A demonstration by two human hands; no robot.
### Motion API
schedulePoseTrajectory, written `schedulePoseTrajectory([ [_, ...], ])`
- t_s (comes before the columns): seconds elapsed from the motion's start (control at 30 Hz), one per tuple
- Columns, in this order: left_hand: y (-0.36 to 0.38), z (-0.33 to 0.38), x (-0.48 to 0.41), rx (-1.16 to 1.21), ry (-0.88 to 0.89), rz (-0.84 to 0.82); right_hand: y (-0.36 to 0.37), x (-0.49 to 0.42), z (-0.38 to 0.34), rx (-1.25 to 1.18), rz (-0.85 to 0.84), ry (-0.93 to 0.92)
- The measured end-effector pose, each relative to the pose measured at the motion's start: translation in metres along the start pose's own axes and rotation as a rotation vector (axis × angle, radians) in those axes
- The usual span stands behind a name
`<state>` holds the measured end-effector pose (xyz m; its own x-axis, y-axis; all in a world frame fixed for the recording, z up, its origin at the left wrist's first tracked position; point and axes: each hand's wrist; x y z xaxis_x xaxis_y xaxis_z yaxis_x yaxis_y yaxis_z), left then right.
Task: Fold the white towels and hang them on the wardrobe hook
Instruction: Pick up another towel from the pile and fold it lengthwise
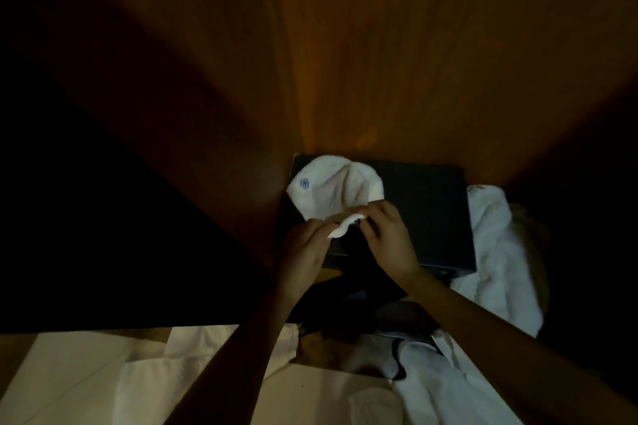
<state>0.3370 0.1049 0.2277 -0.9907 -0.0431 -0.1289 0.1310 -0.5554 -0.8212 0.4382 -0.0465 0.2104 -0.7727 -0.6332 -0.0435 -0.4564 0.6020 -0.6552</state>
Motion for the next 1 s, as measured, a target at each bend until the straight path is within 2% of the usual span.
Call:
schedulePoseTrajectory([
  [0.13,-0.062,0.058,-0.033,0.111,-0.036,-0.107,-0.082,0.006,-0.054,-0.122,-0.007,0.104],
  [0.3,-0.160,0.159,-0.069,0.332,0.068,-0.049,-0.191,0.025,-0.132,-0.279,0.027,0.186],
  [0.47,-0.258,0.265,-0.084,0.543,0.076,0.006,-0.289,0.053,-0.227,-0.397,0.147,0.143],
  [0.6,-0.328,0.338,-0.089,0.598,0.203,0.049,-0.342,0.087,-0.288,-0.517,0.155,0.098],
  [0.67,-0.357,0.367,-0.090,0.594,0.262,0.078,-0.356,0.101,-0.312,-0.468,0.140,0.101],
  [0.77,-0.398,0.409,-0.085,0.587,0.343,0.109,-0.376,0.119,-0.348,-0.313,0.224,0.114],
  [1.0,-0.510,0.484,-0.078,0.501,0.461,0.255,-0.461,0.152,-0.442,-0.015,0.576,0.030],
])
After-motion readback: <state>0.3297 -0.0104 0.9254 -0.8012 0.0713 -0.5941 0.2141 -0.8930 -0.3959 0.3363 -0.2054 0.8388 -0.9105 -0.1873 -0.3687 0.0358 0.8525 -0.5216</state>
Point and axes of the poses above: each hand's wrist, its own x-axis away from the middle knuckle, its own y-axis out of the palm, z = x × y, and after that the axes turned 10 degrees about -z, right-handed
